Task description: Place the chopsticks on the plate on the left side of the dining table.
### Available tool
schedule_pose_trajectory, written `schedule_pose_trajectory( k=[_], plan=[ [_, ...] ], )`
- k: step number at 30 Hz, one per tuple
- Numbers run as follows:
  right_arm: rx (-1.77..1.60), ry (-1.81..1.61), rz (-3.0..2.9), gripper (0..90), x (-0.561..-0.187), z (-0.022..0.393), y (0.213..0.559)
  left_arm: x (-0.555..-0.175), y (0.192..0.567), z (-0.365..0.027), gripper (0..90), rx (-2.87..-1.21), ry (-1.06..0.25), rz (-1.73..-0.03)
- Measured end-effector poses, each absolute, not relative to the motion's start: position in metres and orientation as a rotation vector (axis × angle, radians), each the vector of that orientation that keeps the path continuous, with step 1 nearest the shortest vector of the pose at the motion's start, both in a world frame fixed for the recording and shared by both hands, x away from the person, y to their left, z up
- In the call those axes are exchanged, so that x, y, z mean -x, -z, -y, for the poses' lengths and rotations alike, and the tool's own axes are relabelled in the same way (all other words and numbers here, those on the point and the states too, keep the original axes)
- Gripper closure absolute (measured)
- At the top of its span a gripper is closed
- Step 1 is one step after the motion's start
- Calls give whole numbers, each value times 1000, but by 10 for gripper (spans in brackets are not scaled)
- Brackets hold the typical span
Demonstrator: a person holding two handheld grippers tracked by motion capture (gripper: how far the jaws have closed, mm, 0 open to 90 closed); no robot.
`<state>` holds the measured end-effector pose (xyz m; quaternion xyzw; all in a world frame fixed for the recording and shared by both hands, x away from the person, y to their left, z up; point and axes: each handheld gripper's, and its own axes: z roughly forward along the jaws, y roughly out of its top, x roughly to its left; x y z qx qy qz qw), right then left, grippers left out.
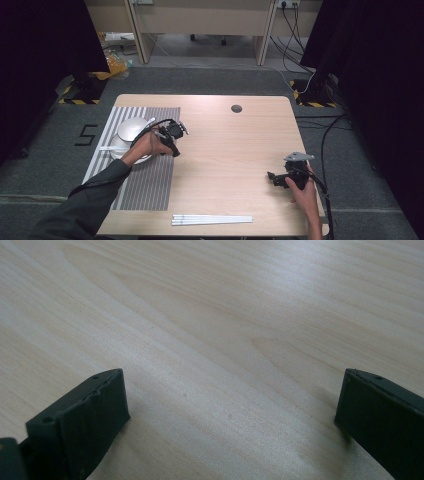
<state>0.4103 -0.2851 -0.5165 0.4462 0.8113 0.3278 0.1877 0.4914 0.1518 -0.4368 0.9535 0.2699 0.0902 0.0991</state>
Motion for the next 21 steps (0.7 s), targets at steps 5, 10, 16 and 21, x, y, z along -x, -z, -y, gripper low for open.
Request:
schedule_pose_trajectory(
  k=[5, 10, 16, 21],
  plan=[
    [-1256, -922, -2283, 6, -410, 285, 517, -478, 438, -149, 389, -2780, -252, -764],
    [-1256, -922, -2282, 6, -410, 285, 517, -465, 442, -147, 369, -2764, -250, -730],
    [-1255, -922, -2282, 6, -410, 285, 517, -452, 444, -145, 364, -2719, -236, -704],
    [-1256, -922, -2282, 6, -410, 285, 517, -442, 447, -143, 349, -2707, -220, -681]
  ],
)
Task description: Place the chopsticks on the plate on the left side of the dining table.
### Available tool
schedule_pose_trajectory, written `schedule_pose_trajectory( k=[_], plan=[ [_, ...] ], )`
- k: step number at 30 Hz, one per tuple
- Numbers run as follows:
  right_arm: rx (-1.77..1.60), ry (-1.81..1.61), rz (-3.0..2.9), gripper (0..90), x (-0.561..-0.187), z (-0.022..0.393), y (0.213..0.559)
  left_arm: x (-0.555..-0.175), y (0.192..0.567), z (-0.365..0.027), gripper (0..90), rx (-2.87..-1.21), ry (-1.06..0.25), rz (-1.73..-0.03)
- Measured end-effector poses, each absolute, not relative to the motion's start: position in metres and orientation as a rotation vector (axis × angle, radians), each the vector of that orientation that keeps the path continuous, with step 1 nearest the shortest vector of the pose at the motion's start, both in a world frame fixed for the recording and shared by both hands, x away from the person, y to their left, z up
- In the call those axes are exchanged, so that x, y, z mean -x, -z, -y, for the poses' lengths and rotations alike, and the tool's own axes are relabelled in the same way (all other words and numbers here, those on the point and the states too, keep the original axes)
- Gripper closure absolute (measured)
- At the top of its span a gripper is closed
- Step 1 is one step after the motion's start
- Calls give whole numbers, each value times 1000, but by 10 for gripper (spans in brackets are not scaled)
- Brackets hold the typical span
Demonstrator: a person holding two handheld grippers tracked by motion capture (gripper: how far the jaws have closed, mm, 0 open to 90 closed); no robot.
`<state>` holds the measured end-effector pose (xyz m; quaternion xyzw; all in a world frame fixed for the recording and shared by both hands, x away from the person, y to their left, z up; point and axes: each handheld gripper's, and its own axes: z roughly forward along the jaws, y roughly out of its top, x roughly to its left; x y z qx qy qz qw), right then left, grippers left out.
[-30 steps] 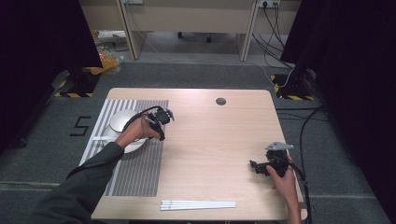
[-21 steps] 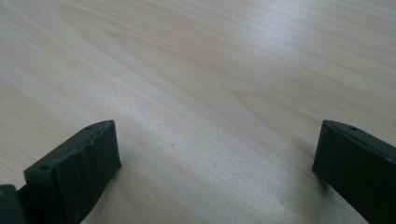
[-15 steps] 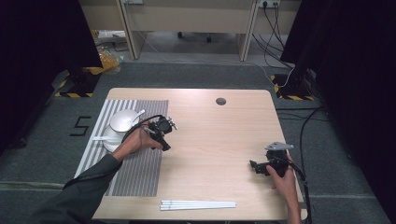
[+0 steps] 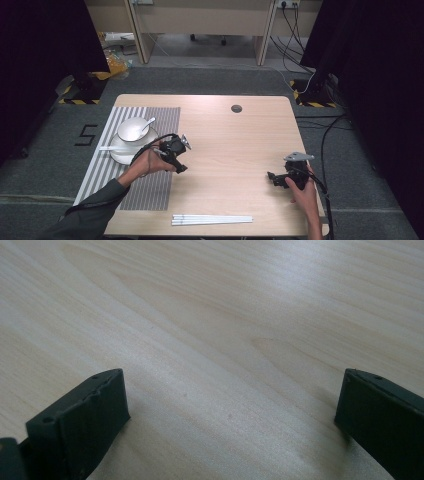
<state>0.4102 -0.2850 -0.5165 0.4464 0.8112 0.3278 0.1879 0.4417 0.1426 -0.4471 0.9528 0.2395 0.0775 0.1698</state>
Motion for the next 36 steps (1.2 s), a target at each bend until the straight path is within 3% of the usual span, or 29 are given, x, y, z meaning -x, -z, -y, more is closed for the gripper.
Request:
schedule_pose_trajectory(
  k=[36],
  plan=[
    [-1258, -921, -2283, 7, -410, 285, 516, -397, 472, -171, 310, -2570, -139, -711]
  ],
)
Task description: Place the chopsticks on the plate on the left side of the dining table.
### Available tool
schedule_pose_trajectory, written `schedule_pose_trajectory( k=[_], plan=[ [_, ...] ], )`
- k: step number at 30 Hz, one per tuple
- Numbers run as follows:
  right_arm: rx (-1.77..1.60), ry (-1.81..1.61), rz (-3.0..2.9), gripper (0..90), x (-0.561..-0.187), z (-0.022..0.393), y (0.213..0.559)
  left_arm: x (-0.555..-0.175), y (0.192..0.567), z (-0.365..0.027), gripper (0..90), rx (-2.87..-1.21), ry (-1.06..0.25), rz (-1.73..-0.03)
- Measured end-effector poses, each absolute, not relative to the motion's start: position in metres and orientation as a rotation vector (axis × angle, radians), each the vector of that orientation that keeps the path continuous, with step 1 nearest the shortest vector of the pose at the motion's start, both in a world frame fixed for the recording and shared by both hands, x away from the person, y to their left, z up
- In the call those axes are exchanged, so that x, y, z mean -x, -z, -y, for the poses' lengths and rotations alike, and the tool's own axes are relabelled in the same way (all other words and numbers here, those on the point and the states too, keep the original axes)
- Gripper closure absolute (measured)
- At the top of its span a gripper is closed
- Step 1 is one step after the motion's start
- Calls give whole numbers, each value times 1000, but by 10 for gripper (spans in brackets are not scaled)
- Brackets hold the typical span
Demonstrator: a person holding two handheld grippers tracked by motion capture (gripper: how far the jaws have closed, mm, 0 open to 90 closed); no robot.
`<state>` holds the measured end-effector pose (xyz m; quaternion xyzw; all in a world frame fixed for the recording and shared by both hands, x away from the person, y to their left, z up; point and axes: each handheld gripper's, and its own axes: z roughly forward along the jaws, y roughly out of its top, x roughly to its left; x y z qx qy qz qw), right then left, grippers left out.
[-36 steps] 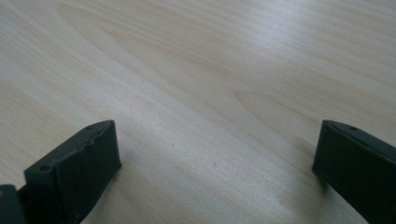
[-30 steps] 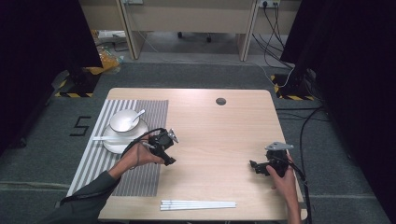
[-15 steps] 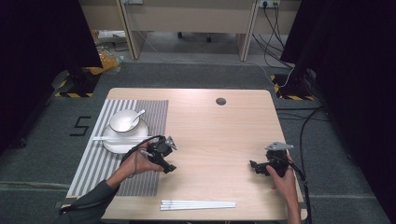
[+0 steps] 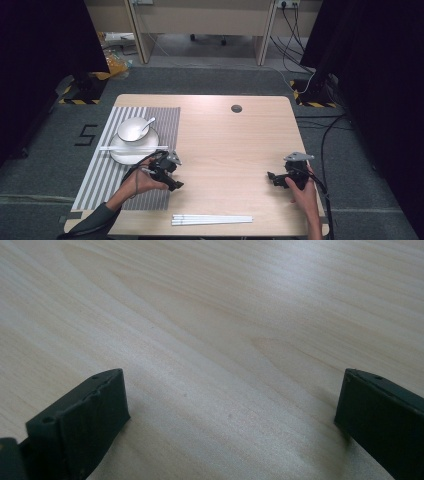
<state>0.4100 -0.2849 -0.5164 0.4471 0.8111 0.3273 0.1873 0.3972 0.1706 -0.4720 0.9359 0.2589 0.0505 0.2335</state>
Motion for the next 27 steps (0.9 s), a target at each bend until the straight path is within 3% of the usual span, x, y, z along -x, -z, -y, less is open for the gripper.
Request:
schedule_pose_trajectory(
  k=[27],
  plan=[
    [-1254, -921, -2285, 7, -410, 285, 516, -369, 485, -199, 303, -2453, -171, -793]
  ],
)
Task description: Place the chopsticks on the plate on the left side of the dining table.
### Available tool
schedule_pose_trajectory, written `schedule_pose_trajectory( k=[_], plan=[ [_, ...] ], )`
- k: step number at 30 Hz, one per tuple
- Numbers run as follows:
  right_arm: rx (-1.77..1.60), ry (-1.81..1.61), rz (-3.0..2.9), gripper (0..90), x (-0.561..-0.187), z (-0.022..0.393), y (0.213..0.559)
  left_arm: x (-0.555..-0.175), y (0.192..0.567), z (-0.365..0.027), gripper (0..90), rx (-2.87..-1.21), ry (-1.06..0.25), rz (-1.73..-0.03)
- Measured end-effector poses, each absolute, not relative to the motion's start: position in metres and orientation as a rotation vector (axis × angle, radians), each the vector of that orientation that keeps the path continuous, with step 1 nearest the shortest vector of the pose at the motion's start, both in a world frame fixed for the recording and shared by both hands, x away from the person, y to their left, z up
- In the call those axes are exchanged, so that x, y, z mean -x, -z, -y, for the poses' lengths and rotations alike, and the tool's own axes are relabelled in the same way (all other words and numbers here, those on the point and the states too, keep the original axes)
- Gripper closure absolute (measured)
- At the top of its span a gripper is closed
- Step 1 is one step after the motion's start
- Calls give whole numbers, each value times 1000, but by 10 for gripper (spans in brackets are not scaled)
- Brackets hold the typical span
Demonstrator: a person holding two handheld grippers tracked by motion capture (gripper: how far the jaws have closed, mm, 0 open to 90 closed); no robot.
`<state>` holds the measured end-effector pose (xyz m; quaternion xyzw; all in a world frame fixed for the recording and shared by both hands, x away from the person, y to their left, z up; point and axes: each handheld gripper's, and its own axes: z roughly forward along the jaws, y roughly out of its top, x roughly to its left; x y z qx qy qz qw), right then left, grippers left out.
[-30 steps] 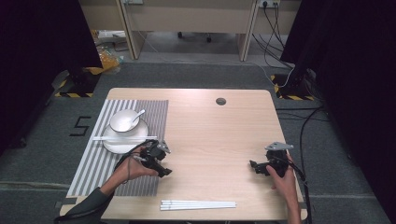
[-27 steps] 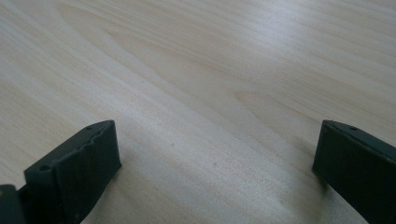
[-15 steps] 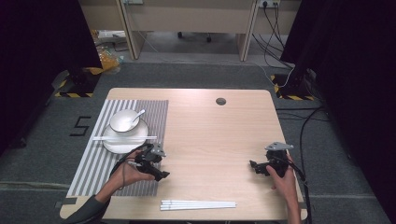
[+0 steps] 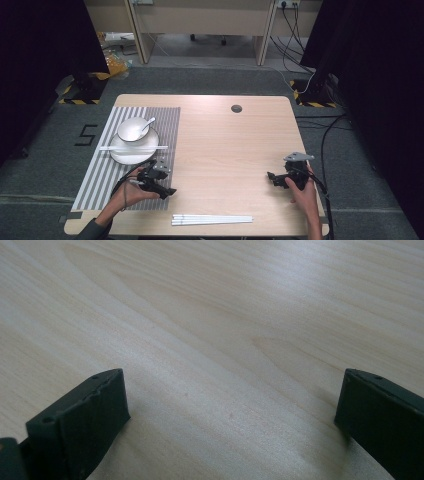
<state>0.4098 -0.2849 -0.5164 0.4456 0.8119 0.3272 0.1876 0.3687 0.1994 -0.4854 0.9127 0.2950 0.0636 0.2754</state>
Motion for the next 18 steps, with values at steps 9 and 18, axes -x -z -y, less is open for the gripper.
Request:
schedule_pose_trajectory(
  k=[9, 18],
  plan=[
    [-1253, -920, -2285, 7, -410, 285, 516, -359, 488, -199, 301, -2420, -184, -797],
    [-1255, -919, -2283, 7, -410, 285, 516, -350, 494, -205, 294, -2405, -189, -819]
  ],
)
